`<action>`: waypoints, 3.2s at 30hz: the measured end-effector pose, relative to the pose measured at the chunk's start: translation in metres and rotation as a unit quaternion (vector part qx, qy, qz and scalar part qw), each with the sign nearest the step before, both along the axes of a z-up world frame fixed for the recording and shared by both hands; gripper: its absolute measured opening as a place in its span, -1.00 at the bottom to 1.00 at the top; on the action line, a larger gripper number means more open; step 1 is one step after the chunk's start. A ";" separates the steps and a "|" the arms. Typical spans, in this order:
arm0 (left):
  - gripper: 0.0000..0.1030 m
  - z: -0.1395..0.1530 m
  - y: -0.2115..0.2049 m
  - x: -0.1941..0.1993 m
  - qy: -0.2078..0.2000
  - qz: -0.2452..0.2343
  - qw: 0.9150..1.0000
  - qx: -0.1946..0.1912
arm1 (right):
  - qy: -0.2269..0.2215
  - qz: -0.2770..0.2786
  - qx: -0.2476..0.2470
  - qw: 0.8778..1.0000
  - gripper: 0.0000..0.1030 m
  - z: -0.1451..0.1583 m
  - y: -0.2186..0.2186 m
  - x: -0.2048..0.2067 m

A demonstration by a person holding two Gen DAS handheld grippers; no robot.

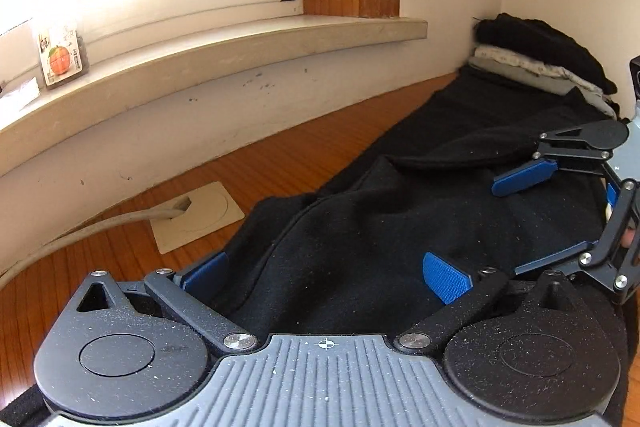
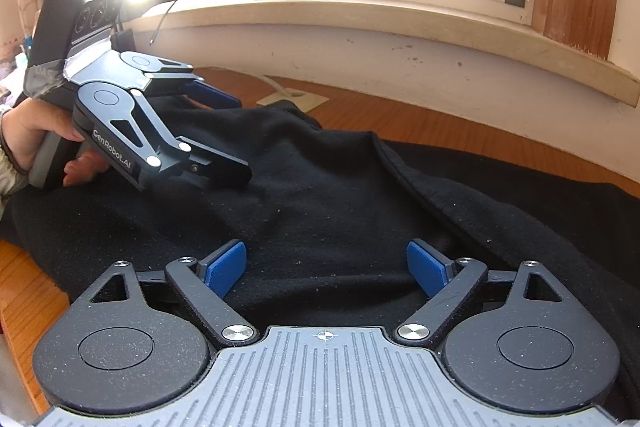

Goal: Fold clothes

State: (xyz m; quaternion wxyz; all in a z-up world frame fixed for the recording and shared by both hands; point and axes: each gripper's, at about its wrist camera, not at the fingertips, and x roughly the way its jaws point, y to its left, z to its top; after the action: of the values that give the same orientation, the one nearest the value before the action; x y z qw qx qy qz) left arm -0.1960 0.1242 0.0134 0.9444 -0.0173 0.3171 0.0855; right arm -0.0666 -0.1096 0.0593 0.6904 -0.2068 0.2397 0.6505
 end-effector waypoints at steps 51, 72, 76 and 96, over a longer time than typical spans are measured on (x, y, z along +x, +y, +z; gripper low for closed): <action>1.00 0.002 0.004 -0.007 -0.005 0.010 1.000 -0.016 | -0.003 0.000 -0.003 1.000 0.81 -0.001 0.001 0.002; 1.00 0.030 -0.035 0.014 -0.066 -0.029 0.997 -0.017 | -0.035 -0.224 -0.016 0.974 0.50 0.019 -0.208 0.140; 1.00 0.019 -0.040 0.024 -0.058 -0.042 0.997 -0.007 | -0.017 -0.241 -0.022 0.970 0.30 0.007 -0.241 0.162; 1.00 0.012 -0.021 0.019 -0.070 -0.007 0.996 -0.052 | -0.206 -0.269 0.044 0.940 -0.82 0.123 -0.092 0.260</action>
State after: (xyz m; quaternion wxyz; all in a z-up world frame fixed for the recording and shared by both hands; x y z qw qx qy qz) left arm -0.1771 0.1035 0.0251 0.9626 -0.0698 0.2543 0.0613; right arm 0.1931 -0.2020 0.1822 0.8823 -0.2337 0.1100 0.3934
